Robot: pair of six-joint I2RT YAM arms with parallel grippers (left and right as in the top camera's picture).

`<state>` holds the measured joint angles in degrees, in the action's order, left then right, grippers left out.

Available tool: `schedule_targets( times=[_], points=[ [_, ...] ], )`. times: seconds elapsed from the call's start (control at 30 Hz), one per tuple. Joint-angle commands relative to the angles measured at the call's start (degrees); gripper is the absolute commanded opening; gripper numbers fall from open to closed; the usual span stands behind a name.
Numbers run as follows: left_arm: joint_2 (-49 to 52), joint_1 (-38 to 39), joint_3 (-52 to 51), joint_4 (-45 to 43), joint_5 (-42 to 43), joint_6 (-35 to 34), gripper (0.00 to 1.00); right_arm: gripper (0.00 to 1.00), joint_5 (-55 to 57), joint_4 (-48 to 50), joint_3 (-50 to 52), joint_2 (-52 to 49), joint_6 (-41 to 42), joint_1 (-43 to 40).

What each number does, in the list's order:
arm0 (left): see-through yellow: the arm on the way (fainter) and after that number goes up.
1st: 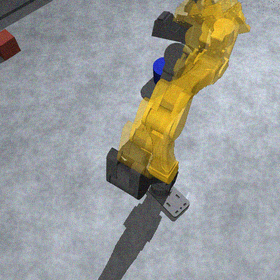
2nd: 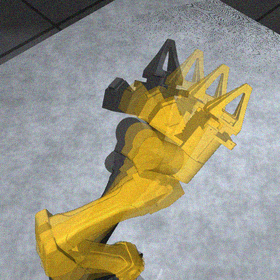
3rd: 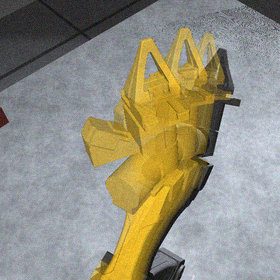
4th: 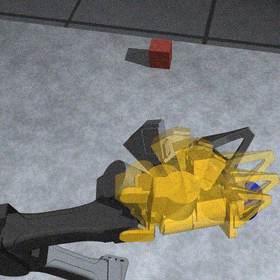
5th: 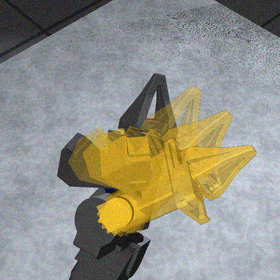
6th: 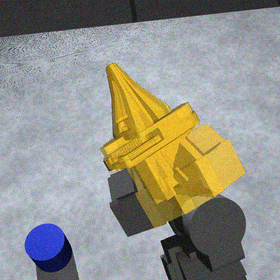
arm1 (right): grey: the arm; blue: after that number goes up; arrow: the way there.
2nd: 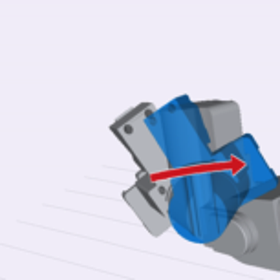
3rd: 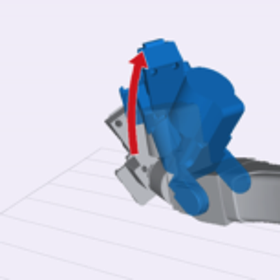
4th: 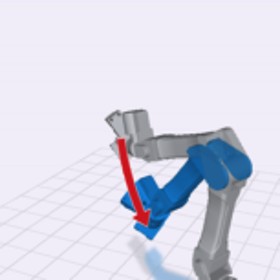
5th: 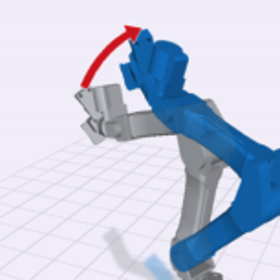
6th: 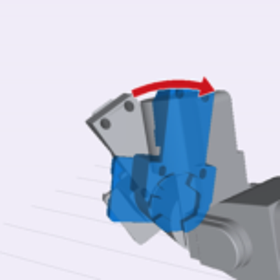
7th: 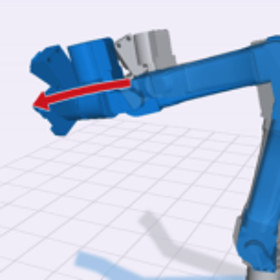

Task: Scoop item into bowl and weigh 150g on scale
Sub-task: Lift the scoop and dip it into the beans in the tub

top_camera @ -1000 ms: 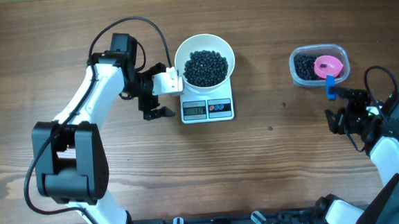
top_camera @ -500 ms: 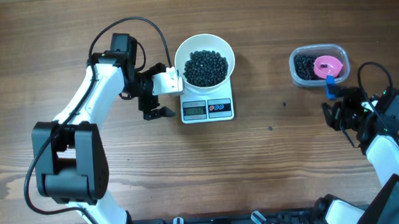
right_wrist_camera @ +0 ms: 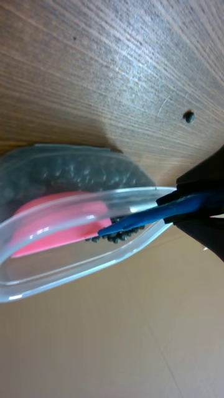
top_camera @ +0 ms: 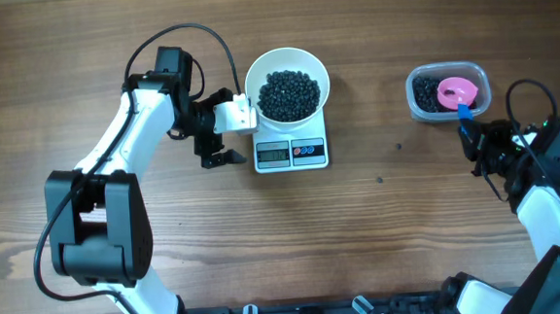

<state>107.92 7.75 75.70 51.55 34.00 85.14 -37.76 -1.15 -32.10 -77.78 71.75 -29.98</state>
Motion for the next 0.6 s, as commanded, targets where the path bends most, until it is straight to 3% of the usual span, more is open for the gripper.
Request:
schedule_targets(
  times=[0.0,0.27,0.57],
  points=[
    [0.63,-0.20,-0.55,0.07,1.09,-0.09,1.00,0.05,-0.92,-3.67,-4.83,-0.33,-3.58,0.17],
    [0.63,-0.20,-0.55,0.07,1.09,-0.07,1.00,0.05,4.76,-23.34,-19.56,-0.35,-15.17,0.17],
    [0.63,-0.20,-0.55,0.07,1.07,-0.09,1.00,0.05,3.80,-35.19,-30.27,-0.55,-23.85,0.17]
  ],
)
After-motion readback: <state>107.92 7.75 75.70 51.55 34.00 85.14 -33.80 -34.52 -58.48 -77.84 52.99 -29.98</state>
